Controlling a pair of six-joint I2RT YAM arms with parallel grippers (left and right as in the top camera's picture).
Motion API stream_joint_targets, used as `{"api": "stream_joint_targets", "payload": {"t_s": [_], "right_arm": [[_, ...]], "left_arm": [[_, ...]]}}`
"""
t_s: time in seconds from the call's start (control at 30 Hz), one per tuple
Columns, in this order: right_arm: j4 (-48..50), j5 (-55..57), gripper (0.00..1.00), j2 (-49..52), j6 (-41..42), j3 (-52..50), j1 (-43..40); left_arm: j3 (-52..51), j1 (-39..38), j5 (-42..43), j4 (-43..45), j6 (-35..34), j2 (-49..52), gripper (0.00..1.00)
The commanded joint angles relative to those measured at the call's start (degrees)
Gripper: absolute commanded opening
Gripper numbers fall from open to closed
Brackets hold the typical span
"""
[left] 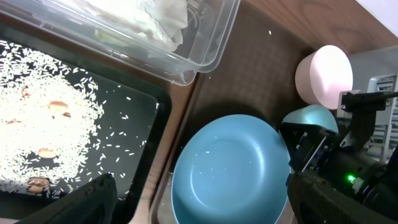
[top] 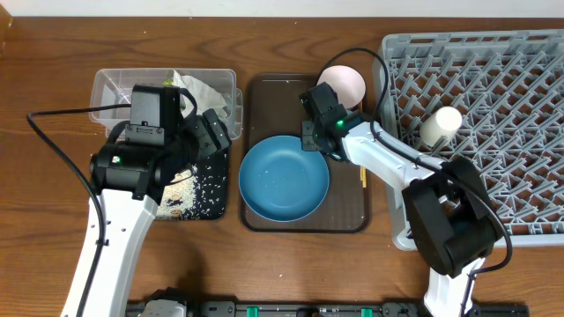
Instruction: Sort waste into correct bins and load items into the dishwasher rack
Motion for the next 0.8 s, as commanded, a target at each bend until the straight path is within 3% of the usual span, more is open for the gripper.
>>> {"api": "stream_joint_targets", "payload": {"t_s": [0.0,0.57,0.77], "right_arm": [[-0.3,0.9,0.06,-1.2,0.5,-0.3,0.1],[-5.3,1.0,0.01,-12.2,0.4,-0.3,0.1],[-8.8,0.8,0.01,-19.9,-5.0,-0.3,-0.9]], "left_arm": [[1.2,0.3,-0.3,-0.1,0.4,0.2,0.90],[1.2,0.3,-0.3,-0.1,0.4,0.2,0.90],[1.2,0.3,-0.3,-0.1,0.4,0.2,0.90]]}}
